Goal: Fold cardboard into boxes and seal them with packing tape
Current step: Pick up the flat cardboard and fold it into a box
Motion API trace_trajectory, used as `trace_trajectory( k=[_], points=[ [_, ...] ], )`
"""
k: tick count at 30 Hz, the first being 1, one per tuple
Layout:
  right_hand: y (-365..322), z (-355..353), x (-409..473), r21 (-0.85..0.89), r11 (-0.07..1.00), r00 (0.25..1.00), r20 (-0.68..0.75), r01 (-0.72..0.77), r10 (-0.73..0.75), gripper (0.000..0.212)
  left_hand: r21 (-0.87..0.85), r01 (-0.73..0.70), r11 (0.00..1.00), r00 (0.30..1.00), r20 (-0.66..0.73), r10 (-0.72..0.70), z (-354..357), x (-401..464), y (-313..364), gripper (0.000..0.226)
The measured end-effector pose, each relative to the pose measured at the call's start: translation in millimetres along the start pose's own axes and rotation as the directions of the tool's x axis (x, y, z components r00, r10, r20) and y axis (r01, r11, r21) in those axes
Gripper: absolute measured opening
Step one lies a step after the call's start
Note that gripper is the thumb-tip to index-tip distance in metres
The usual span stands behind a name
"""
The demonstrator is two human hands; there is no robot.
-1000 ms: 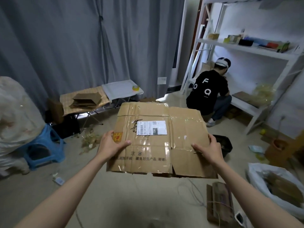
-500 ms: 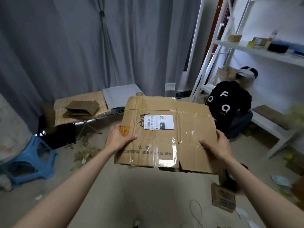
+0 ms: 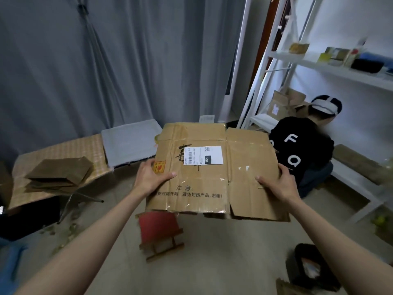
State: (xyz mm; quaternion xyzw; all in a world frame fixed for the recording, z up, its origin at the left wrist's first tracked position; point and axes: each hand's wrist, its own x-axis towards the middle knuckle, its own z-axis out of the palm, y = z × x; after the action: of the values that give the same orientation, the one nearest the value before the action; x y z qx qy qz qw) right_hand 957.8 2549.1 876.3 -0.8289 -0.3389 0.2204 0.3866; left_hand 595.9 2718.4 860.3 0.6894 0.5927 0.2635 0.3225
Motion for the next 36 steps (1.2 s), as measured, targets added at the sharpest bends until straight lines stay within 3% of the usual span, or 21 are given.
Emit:
trace_trajectory(
  k=[10,18,26,36],
  points=[
    [-28,47,234,0.009,0.999,0.995,0.089,0.044,-0.044,0.098,-0.029,0.074,0.997,0.997,-0.03,-0.075,80,189,32,0.093],
    [-89,107,431,-0.071,0.982,0.953,0.266,0.173,-0.148,0.089,-0.076,0.268,0.96,0.95,-0.145,-0.276,109,310,49,0.099],
    [-163,243,534,-0.109,0.953,0.854,0.481,0.283,-0.199,0.09,-0.091,0.456,0.885,0.844,-0.272,-0.462,75,383,-7,0.101],
    [-262,374,624,-0.126,0.91,0.772,0.582,0.395,-0.255,0.095,-0.194,0.55,0.812,0.752,-0.306,-0.583,43,500,-76,0.105]
  ],
)
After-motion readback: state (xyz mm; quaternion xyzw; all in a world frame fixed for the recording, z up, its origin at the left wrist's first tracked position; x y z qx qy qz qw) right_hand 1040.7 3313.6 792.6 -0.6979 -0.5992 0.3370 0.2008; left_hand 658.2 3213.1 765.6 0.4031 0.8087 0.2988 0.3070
